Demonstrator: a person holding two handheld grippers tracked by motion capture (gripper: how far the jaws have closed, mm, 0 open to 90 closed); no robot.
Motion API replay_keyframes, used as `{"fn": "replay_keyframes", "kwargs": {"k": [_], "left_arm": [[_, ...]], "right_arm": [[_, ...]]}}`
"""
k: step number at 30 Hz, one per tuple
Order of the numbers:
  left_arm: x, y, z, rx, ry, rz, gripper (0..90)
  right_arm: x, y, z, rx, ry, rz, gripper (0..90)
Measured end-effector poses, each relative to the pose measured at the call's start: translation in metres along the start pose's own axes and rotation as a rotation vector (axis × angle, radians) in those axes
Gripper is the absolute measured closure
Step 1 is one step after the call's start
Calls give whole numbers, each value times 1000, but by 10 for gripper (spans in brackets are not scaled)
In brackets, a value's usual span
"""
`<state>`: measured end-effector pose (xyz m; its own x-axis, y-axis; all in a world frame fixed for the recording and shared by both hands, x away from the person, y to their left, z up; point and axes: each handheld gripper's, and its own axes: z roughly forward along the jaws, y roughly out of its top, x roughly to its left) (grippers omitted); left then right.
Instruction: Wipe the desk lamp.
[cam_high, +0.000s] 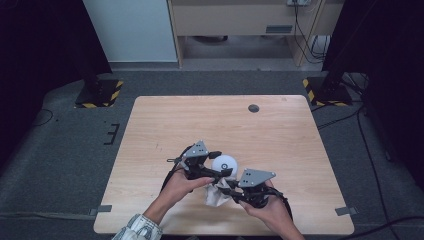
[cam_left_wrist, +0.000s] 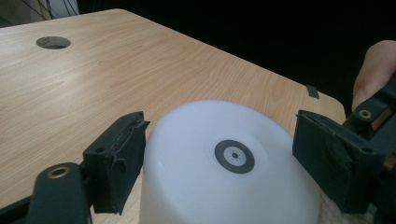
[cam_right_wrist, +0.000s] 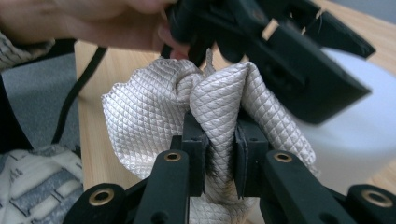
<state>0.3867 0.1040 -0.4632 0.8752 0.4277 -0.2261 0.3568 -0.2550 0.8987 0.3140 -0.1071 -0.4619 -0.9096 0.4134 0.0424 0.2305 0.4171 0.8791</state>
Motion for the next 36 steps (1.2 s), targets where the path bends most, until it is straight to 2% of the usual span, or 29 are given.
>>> {"fn": "replay_keyframes", "kwargs": {"k": [4, 7, 11, 12, 13, 14, 15, 16, 20, 24, 27, 28, 29, 30, 33, 34, 35, 36], "left_arm": [[0, 0, 0, -1, 2, 1, 170], [0, 0, 0, -1, 3, 0, 170], [0, 0, 0, -2, 4, 1, 170], [0, 0, 0, -2, 4, 0, 170], [0, 0, 0, -2, 4, 0, 170], [0, 0, 0, -2, 4, 0, 170], [0, 0, 0, -2, 4, 0, 170], [0, 0, 0, -1, 2, 2, 170], [0, 0, 0, -1, 2, 0, 170], [0, 0, 0, -2, 3, -2, 170], [0, 0, 0, -3, 5, 0, 170], [0, 0, 0, -3, 4, 0, 170], [0, 0, 0, -3, 4, 0, 170], [0, 0, 0, -5, 2, -2, 170], [0, -1, 0, -5, 1, -4, 170], [0, -1, 0, -5, 1, -4, 170], [0, -1, 0, -5, 1, -4, 169], [0, -1, 0, -5, 3, -3, 169]], "right_arm": [[0, -1, 4, 19, -2, -10, 775], [0, -4, 7, 65, -10, -26, 775], [-6, -6, -6, 72, -19, -19, 776], [-11, -8, -16, 66, -41, -9, 774], [-11, -8, -16, 66, -41, -9, 774], [-18, -11, -25, 65, -79, -1, 773], [-18, -11, -25, 65, -79, -1, 773], [-26, -15, -32, 70, -107, 19, 773], [-31, -18, -31, 75, -110, 34, 775], [-19, -17, -19, 101, -67, 6, 775], [-7, -14, -8, 111, -62, -42, 775], [1, -8, -4, 84, -64, -59, 774], [1, -8, -4, 84, -64, -59, 774], [6, -4, -1, 48, -70, -68, 774], [9, -3, 4, 41, -76, -73, 773], [10, -6, 12, 69, -72, -81, 773], [10, -6, 12, 69, -72, -81, 773], [9, -11, 22, 114, -61, -81, 773]]}}
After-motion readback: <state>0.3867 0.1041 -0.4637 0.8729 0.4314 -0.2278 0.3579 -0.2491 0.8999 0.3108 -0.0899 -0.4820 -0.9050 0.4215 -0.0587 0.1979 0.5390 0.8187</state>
